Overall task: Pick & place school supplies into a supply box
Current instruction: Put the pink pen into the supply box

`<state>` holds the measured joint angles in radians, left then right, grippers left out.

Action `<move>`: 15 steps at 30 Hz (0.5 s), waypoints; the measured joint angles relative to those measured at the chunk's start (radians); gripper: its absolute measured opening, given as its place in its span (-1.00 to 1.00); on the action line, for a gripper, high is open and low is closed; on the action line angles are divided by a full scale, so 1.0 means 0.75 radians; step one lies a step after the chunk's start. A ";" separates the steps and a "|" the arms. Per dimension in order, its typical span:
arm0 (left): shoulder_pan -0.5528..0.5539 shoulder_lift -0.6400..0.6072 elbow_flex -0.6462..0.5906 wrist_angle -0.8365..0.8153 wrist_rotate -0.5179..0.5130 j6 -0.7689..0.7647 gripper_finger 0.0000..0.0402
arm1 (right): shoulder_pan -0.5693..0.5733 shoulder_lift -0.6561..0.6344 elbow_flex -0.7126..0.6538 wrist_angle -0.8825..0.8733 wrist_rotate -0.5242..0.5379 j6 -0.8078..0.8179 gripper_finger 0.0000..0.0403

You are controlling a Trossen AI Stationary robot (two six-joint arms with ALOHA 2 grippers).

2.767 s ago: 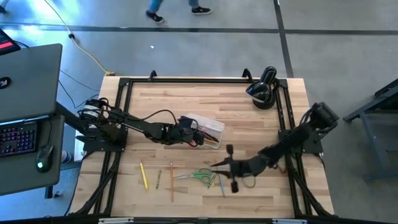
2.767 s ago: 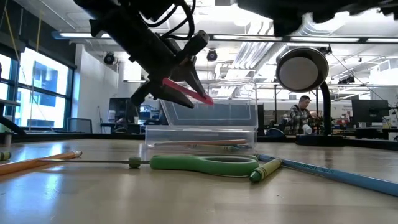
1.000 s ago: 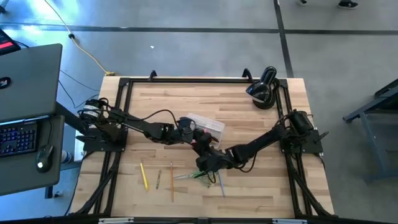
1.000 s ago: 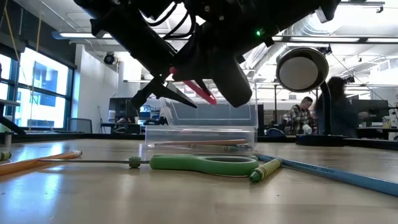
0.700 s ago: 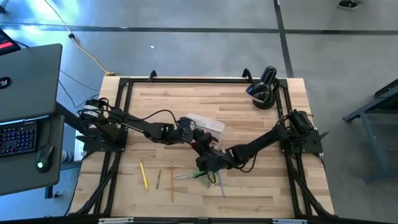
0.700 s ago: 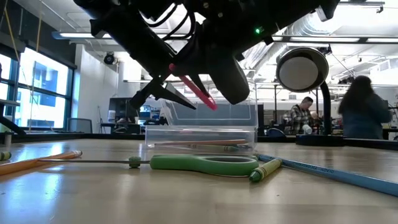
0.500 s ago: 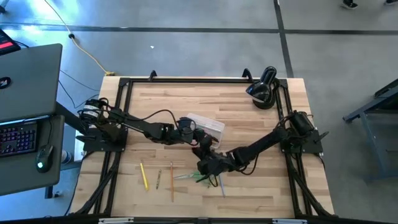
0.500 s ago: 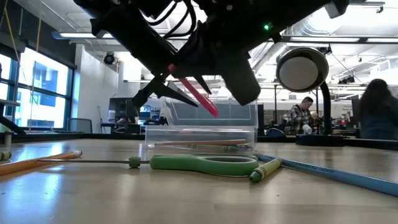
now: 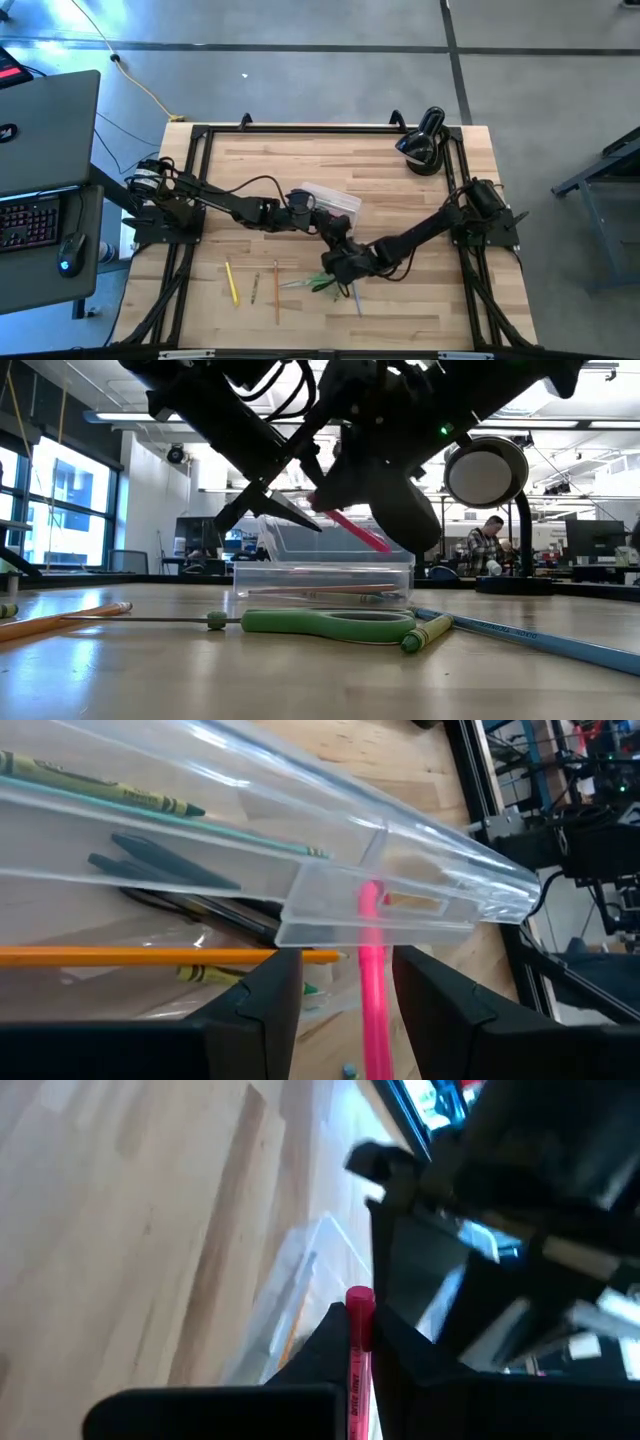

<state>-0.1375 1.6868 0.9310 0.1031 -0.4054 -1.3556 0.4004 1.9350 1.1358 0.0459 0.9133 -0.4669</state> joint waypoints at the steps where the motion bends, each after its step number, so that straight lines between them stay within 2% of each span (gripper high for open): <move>1: 0.000 -0.003 0.000 0.000 0.008 0.000 -0.05 | 0.003 0.000 0.000 -0.018 0.021 0.021 -0.98; 8: -0.012 -0.033 0.000 0.024 0.069 0.056 -0.05 | 0.046 0.000 0.000 -0.087 0.157 0.096 -0.97; 15: -0.091 -0.107 0.000 -0.017 -0.007 0.068 -0.05 | 0.051 0.000 0.000 -0.097 0.104 0.259 -0.98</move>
<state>-0.2054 1.6062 0.9311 0.0906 -0.4103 -1.3044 0.4385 1.9350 1.1358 -0.0266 0.9910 -0.2728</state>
